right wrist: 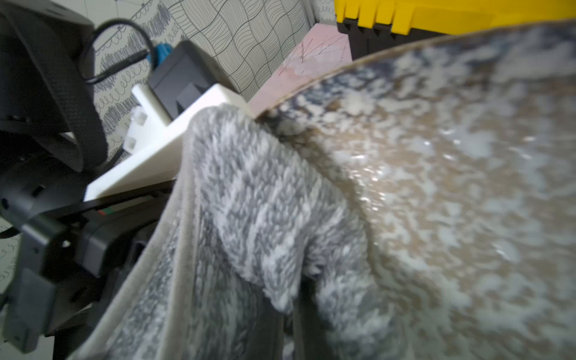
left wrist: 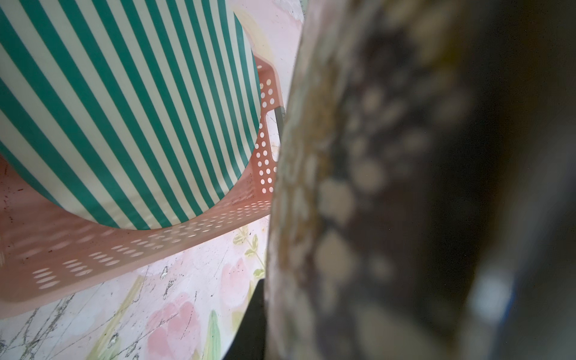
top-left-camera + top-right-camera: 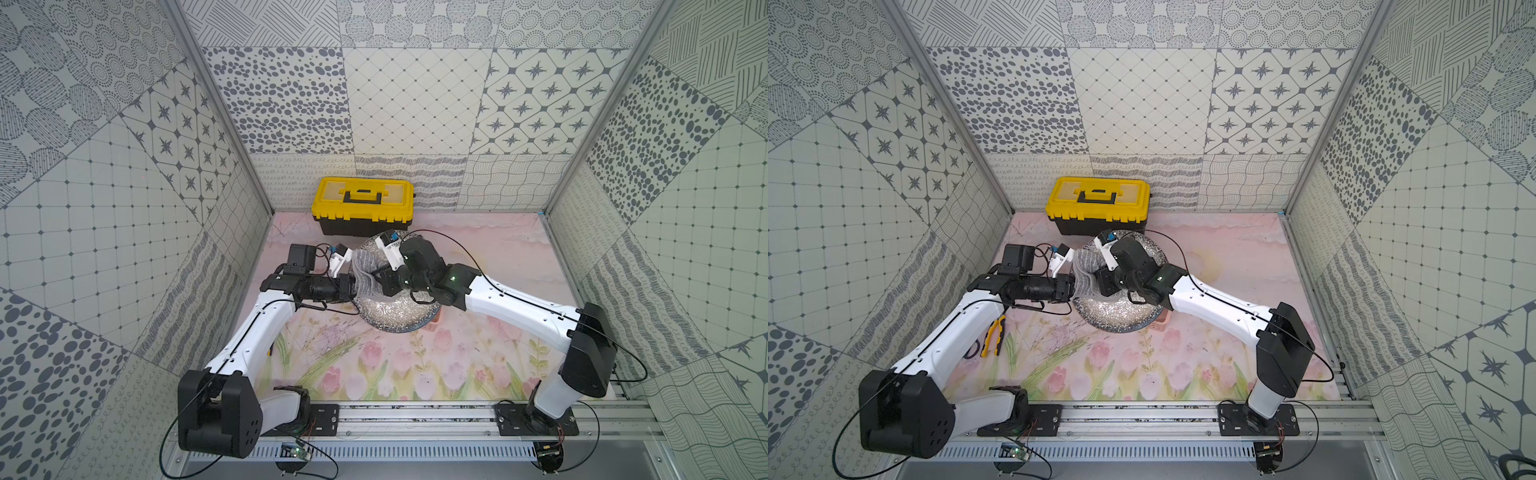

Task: Wipe the wet plate dry
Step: Wipe the plate with towel.

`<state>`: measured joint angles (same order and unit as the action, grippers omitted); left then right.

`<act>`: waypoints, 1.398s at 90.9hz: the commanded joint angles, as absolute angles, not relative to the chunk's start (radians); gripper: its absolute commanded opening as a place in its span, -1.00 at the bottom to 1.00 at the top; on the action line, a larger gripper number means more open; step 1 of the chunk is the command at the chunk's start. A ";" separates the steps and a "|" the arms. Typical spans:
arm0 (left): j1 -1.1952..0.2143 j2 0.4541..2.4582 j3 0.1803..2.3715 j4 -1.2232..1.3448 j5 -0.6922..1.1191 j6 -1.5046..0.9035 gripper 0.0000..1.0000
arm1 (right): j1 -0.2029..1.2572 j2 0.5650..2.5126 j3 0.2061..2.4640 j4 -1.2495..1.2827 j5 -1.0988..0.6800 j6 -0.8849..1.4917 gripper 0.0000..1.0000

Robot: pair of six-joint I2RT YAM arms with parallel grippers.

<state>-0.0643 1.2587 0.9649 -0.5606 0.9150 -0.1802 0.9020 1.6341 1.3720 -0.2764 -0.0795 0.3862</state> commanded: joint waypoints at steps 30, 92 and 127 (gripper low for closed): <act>-0.072 1.233 0.988 -0.331 1.252 -0.150 -1.00 | 0.657 1.334 1.002 -0.281 0.037 0.472 -1.00; -0.072 1.236 0.985 -0.319 1.230 -0.161 -1.00 | 1.107 1.660 1.272 -0.200 -0.008 0.406 -1.00; -0.072 1.225 0.984 -0.311 1.232 -0.170 -1.00 | 0.947 1.433 0.910 -0.175 0.081 0.531 -1.00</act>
